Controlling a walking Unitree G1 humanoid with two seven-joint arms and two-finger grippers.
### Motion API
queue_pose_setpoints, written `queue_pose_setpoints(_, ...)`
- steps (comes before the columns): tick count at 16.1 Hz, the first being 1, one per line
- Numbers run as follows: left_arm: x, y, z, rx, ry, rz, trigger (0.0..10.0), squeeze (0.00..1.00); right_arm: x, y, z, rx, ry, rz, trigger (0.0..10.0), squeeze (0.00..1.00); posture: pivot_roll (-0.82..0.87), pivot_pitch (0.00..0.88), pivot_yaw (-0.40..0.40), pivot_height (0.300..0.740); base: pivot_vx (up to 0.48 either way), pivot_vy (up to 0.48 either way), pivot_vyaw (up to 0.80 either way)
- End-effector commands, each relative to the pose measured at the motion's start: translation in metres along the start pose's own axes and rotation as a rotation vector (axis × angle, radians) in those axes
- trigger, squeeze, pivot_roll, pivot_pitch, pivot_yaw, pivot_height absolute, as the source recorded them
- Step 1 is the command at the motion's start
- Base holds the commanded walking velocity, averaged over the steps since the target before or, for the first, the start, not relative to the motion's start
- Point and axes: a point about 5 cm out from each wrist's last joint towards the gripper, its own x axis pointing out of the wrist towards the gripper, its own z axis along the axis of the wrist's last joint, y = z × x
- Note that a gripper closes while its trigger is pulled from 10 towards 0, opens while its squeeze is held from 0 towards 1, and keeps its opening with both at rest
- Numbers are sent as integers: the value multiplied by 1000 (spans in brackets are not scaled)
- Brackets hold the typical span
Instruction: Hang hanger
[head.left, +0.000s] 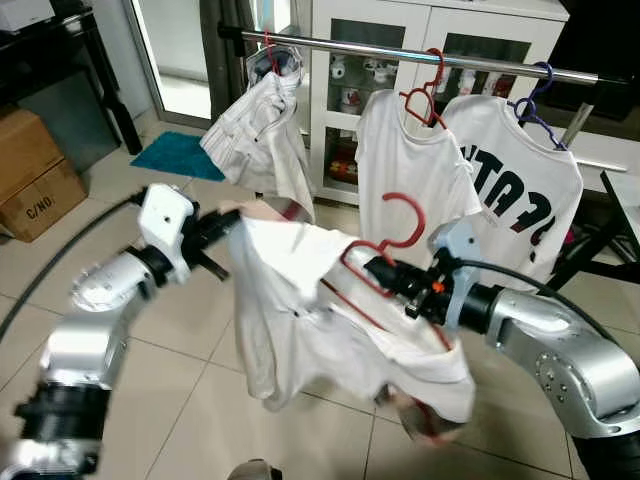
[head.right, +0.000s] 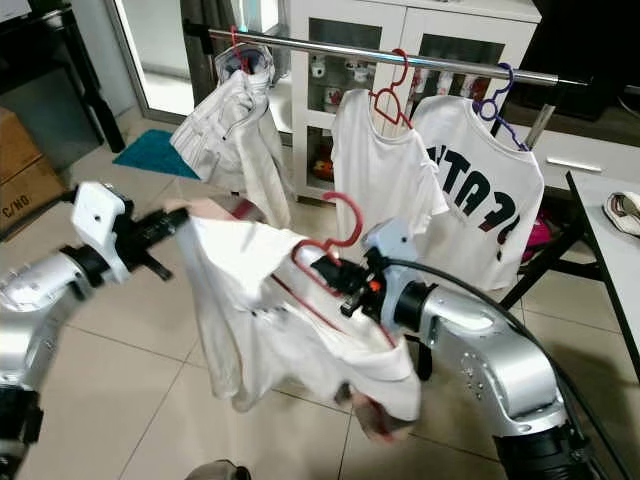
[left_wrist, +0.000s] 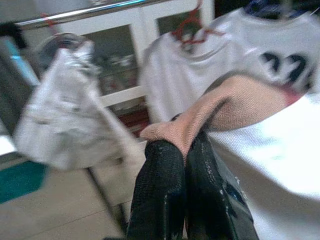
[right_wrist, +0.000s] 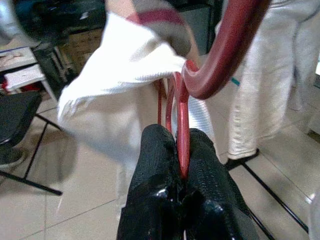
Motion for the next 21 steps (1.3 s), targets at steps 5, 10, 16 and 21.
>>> queue_pose_setpoints(5, -6, 34, -3, 101, 35, 200, 0, 0, -7, 15, 2, -23, -38, 112, 10000, 0, -8, 0, 33, 740, 0, 0, 0)
queue_pose_setpoints(10, -11, 34, -23, 99, 94, 241, 0, 0, -11, 19, 6, -20, -75, 153, 10000, 0, -11, 0, 36, 740, 0, 0, 0)
queue_pose_setpoints(16, -12, 36, -41, -37, 118, 433, 0, 0, -13, 24, 6, -23, -75, 205, 10000, 0, -5, 0, 30, 740, 0, 0, 0)
queue_pose_setpoints(21, 2, 6, -35, -121, 27, 209, 10000, 0, -14, 23, 5, -24, -73, 193, 10000, 0, -7, 0, 32, 740, 0, 0, 0)
